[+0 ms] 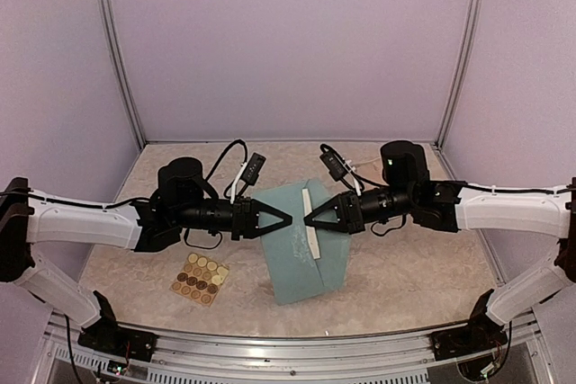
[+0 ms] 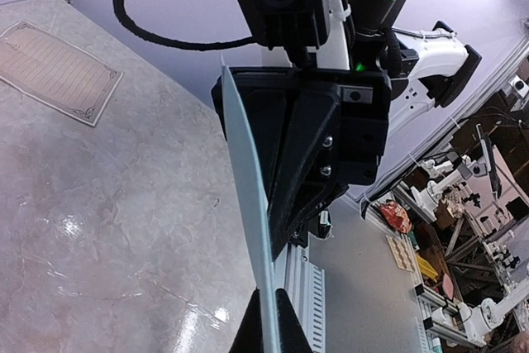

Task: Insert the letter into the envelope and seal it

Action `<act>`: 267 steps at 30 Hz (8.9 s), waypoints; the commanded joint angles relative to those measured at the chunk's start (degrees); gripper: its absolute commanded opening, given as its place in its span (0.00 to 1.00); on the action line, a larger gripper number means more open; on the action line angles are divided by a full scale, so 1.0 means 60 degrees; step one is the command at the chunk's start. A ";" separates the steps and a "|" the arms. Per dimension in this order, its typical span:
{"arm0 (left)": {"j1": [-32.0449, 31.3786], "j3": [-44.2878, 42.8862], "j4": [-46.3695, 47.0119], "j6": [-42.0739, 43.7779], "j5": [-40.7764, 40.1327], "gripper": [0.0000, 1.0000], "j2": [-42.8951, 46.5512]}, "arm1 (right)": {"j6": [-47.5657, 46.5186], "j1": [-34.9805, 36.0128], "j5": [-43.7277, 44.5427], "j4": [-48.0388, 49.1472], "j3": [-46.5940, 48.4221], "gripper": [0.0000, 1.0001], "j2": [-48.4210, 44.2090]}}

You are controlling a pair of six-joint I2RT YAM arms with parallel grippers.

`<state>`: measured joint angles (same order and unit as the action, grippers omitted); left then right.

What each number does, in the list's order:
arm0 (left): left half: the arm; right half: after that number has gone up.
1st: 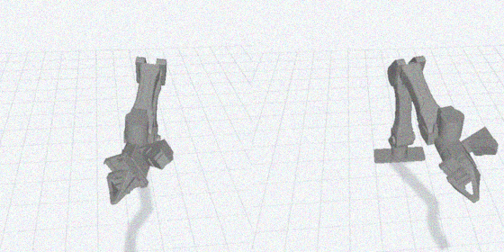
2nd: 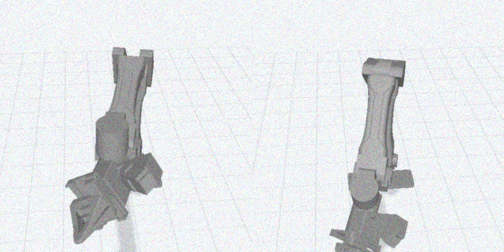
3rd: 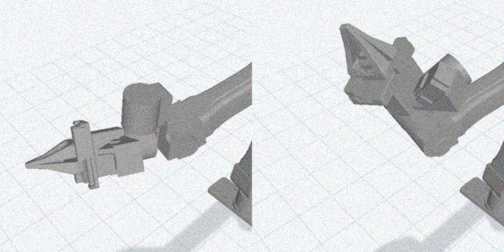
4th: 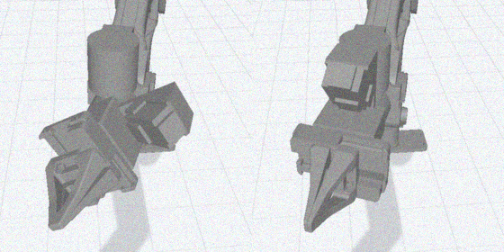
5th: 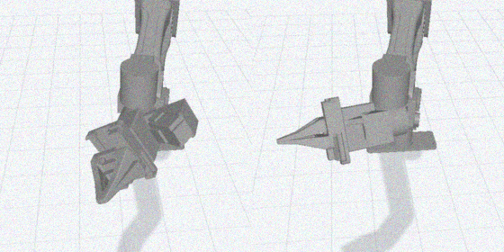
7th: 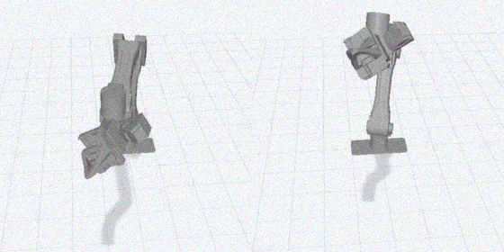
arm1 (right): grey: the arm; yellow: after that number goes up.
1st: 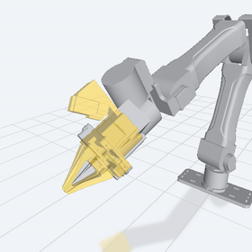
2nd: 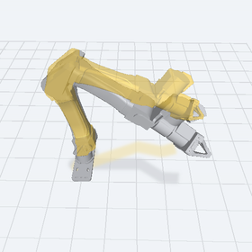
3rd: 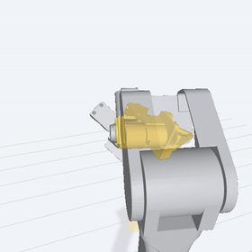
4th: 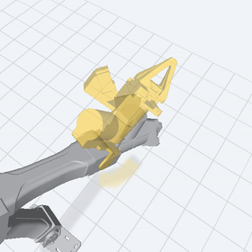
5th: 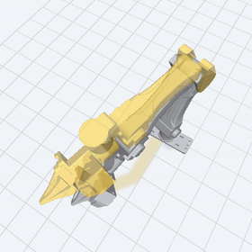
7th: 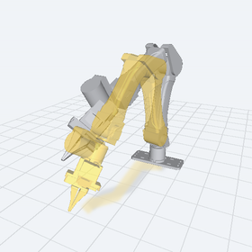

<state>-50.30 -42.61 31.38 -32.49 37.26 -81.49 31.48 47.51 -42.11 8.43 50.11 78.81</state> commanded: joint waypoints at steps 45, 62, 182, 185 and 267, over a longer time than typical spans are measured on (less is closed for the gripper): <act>-0.0299 -0.0193 0.0887 -0.0164 0.0207 0.05 -0.0165 | 0.0403 0.0312 -0.0070 0.1222 -0.0398 0.00 -0.0186; -0.0185 0.0090 0.0628 -0.0034 -0.0304 0.00 0.0232 | -0.0303 -0.0349 0.3123 -0.1336 -0.0791 0.59 -0.2553; 0.6890 0.0420 -0.6339 0.1037 -0.4575 0.82 0.4572 | -0.2385 -0.7393 0.7819 -0.4069 0.2672 0.51 0.5839; 0.6886 0.0422 -0.6335 0.1035 -0.4573 0.83 0.4573 | -0.2317 -0.7402 0.7866 -0.4034 0.2603 0.38 0.5805; 0.1660 -0.2694 -0.2660 -0.0474 -0.4512 0.72 -0.2527 | -0.0701 -0.3480 0.2262 -0.1934 -0.1199 0.56 0.3835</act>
<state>-39.42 -59.44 12.84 -34.52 9.65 -96.18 21.19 22.83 -27.62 2.39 51.16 104.66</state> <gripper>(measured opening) 0.716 0.561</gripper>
